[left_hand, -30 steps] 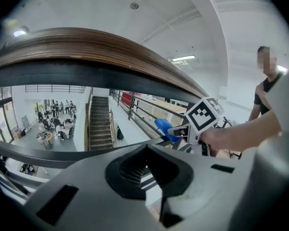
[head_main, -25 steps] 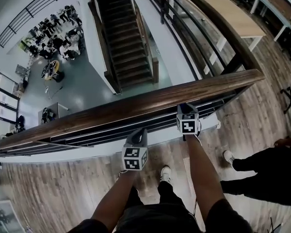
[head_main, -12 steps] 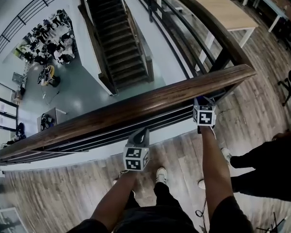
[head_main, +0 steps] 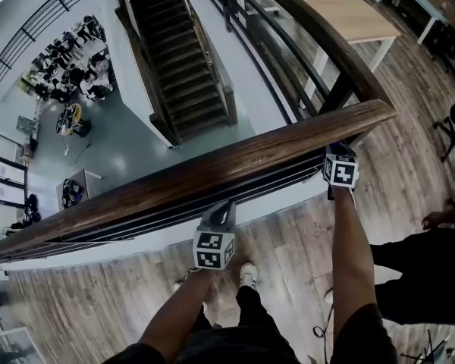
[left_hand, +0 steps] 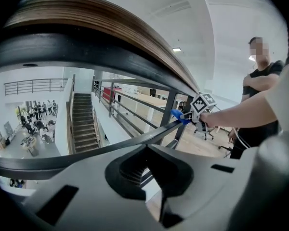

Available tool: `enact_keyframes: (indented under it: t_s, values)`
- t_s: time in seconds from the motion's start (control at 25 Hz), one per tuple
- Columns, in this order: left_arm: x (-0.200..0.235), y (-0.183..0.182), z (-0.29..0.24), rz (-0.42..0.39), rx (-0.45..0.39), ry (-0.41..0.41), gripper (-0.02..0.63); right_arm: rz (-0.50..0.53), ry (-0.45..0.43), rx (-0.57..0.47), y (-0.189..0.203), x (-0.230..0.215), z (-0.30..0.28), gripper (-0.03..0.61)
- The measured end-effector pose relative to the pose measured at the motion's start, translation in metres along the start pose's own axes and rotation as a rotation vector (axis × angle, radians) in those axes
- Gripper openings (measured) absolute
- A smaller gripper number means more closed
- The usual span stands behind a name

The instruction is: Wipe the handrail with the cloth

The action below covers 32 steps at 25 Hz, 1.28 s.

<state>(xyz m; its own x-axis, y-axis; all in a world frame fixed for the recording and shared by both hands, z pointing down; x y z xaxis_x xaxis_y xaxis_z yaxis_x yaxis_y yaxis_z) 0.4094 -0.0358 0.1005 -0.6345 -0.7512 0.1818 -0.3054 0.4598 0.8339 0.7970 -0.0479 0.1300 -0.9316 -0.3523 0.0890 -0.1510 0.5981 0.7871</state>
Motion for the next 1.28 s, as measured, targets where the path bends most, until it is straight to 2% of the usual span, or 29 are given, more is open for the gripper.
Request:
enact_keyframes:
  t_s: [0.24, 0.4, 0.52, 0.64, 0.88, 1.28]
  values:
    - [0.005, 0.003, -0.008, 0.011, -0.01, 0.008, 0.003, -0.02, 0.023, -0.029, -0.006, -0.009, -0.002, 0.107]
    - [0.021, 0.034, 0.012, 0.037, -0.032, -0.01, 0.003, -0.011, -0.014, -0.135, 0.005, 0.033, 0.027, 0.107]
    - [0.046, 0.058, 0.037, 0.065, -0.039, -0.042, 0.003, -0.02, -0.077, -0.198, 0.016, 0.094, 0.057, 0.107]
    - [0.067, 0.061, 0.065, 0.104, -0.041, -0.076, 0.002, -0.026, -0.155, -0.22, 0.017, 0.155, 0.088, 0.107]
    - [0.125, 0.088, 0.131, 0.178, -0.046, -0.155, 0.003, 0.049, -0.33, -0.233, 0.04, 0.305, 0.147, 0.107]
    - [0.259, 0.18, 0.267, 0.308, -0.056, -0.338, 0.003, 0.159, -0.595, -0.221, 0.112, 0.571, 0.218, 0.106]
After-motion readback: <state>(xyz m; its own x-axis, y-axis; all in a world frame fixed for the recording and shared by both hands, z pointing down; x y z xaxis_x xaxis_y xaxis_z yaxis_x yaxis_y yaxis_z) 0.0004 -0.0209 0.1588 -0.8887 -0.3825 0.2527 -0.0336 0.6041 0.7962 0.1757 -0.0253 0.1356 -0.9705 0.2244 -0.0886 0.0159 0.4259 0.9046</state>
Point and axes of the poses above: the fingertips, and each gripper's own axes: z backward along the fingers, x to its left, y out of its underside, the point moved 3 cm from there along z, backward along the fingers
